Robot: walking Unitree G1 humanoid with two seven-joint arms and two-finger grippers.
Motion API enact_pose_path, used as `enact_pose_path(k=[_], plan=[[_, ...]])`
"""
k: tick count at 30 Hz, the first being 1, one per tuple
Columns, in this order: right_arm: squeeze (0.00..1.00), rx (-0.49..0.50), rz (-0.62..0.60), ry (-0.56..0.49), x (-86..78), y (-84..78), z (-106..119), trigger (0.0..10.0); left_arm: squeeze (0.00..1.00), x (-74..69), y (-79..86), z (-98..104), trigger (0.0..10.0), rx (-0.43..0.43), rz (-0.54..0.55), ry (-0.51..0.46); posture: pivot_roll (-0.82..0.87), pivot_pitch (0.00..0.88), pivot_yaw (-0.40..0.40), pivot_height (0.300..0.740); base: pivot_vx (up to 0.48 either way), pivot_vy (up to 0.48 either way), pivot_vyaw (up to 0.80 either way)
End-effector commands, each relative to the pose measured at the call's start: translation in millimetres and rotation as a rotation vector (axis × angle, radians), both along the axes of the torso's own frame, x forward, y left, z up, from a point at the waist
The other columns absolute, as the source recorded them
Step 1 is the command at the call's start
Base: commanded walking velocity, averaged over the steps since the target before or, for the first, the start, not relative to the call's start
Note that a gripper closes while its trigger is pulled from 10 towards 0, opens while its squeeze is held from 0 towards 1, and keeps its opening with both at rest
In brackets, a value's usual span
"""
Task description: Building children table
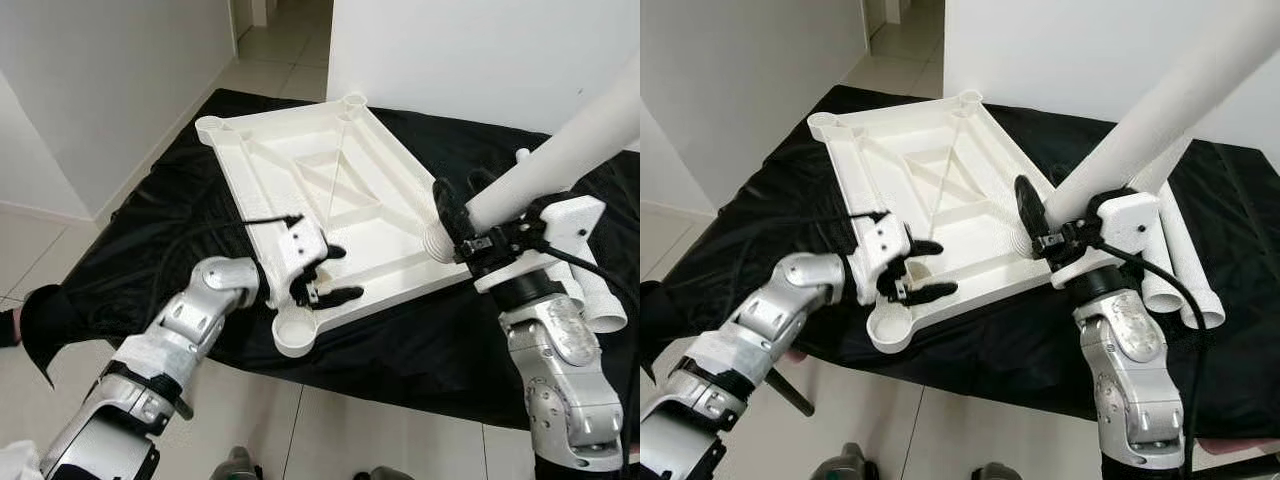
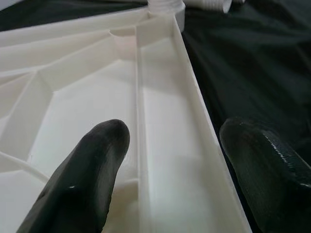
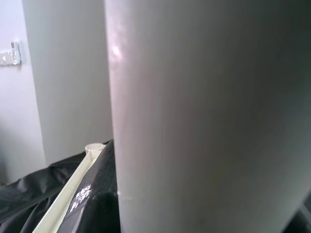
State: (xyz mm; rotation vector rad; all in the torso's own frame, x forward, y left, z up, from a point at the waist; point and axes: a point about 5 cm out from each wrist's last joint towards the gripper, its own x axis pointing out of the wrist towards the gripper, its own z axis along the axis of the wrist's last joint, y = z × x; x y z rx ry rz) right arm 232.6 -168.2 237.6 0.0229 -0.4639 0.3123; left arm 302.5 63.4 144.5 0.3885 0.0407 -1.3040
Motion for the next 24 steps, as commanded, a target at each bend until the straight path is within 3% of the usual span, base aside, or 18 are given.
enact_pose_path(k=[1, 10, 21, 22, 24], plan=[[0.00, 0.007, 0.006, -0.025, -1.8, -1.2, 7.0, 10.0, 0.00, -8.2, -1.7, -6.5, 10.0, 0.060, -0.121, 0.020, 0.04, 0.010, 0.003, 0.740, 0.000, 0.000, 0.00], [0.00, 0.029, 0.019, -0.039, -3.5, -1.3, 14.2, 10.0, 0.00, -15.4, -11.6, -22.0, 10.0, 0.152, -0.127, 0.047, 0.04, 0.012, 0.002, 0.740, 0.000, 0.000, 0.00], [0.00, 0.033, 0.011, -0.041, -3.3, -2.0, 17.8, 10.0, 0.00, -6.4, -36.2, -36.9, 10.0, 0.190, -0.015, 0.067, 0.02, 0.013, 0.007, 0.740, 0.000, 0.000, 0.00], [0.00, 0.033, 0.008, -0.040, -3.2, -2.1, 17.9, 10.0, 0.00, -6.0, -39.1, -36.0, 0.0, 0.176, -0.010, 0.078, 0.02, 0.014, 0.009, 0.740, 0.000, 0.000, 0.00], [0.00, 0.031, 0.005, -0.039, -3.2, -2.2, 18.0, 10.0, 0.00, -6.0, -42.3, -34.5, 0.0, 0.168, -0.010, 0.082, 0.02, 0.015, 0.010, 0.740, 0.000, 0.000, 0.00]])
